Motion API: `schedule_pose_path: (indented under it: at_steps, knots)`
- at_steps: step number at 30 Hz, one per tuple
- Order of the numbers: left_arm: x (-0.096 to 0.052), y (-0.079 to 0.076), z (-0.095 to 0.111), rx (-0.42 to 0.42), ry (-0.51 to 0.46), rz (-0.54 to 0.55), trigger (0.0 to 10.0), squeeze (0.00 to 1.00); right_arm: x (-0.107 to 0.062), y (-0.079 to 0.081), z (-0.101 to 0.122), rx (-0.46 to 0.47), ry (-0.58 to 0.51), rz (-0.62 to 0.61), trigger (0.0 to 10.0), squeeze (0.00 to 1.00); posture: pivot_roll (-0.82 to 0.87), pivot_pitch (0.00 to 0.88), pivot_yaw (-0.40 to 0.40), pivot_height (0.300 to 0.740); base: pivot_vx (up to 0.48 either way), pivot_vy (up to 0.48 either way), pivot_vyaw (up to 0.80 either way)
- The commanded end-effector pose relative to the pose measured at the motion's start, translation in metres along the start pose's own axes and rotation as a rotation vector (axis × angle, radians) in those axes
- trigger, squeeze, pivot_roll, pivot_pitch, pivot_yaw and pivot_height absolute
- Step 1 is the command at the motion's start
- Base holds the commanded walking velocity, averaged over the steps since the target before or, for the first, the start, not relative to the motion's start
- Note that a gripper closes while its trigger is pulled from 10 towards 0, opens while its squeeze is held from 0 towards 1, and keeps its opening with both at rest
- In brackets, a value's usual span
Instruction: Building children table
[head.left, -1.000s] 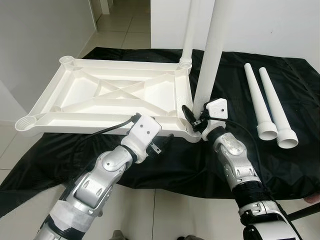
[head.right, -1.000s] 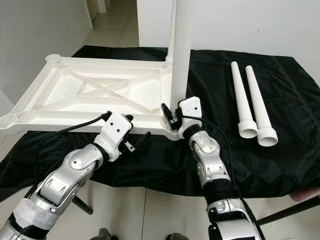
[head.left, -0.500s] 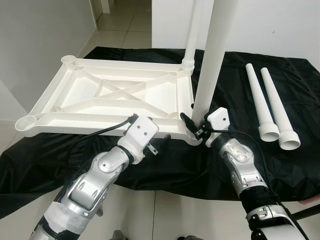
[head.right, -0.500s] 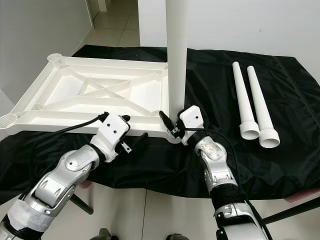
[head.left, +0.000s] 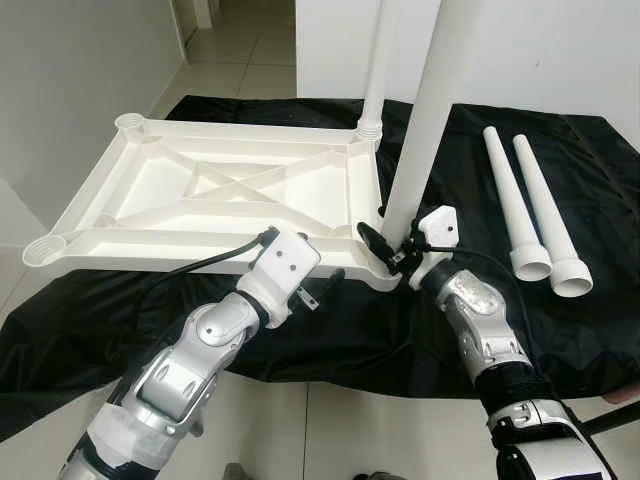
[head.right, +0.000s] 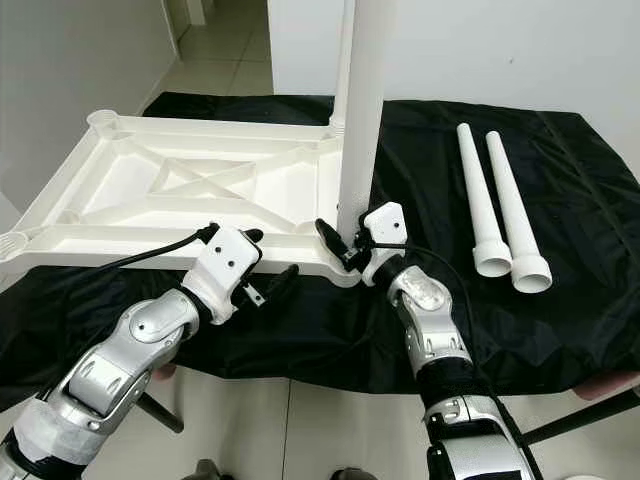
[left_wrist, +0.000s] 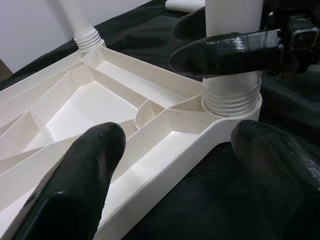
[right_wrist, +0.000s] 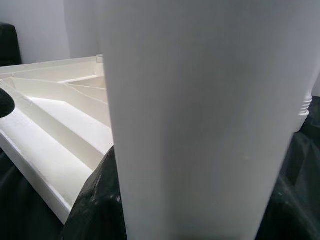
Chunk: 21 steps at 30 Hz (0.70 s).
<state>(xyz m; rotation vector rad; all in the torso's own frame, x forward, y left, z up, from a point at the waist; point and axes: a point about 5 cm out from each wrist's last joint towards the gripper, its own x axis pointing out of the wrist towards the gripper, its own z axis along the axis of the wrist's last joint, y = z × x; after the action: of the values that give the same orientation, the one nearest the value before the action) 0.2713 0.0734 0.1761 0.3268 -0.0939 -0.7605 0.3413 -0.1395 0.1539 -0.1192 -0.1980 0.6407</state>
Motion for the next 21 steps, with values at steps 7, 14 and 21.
schedule_pose_path:
  at_steps: [7, 14, 21]
  knots:
    - [-0.001, -0.009, 0.002, 0.009, 0.0, -0.143, 10.0, 0.0, -0.01, 0.005, -0.038, 0.192, 0.162, -0.043, 10.0, 0.0, -0.01, 0.085, 0.015, 0.74, 0.0, 0.0, 0.0]
    - [-0.001, -0.009, 0.003, 0.013, -0.002, -0.141, 10.0, 0.0, -0.011, 0.003, -0.043, 0.274, 0.172, -0.103, 10.0, 0.0, -0.01, 0.079, 0.014, 0.74, 0.0, 0.0, 0.0]
    - [-0.001, -0.008, 0.003, 0.018, -0.003, -0.139, 10.0, 0.0, -0.011, 0.006, -0.043, 0.256, 0.163, -0.101, 10.0, 0.0, -0.01, 0.078, 0.013, 0.74, 0.0, 0.0, 0.0]
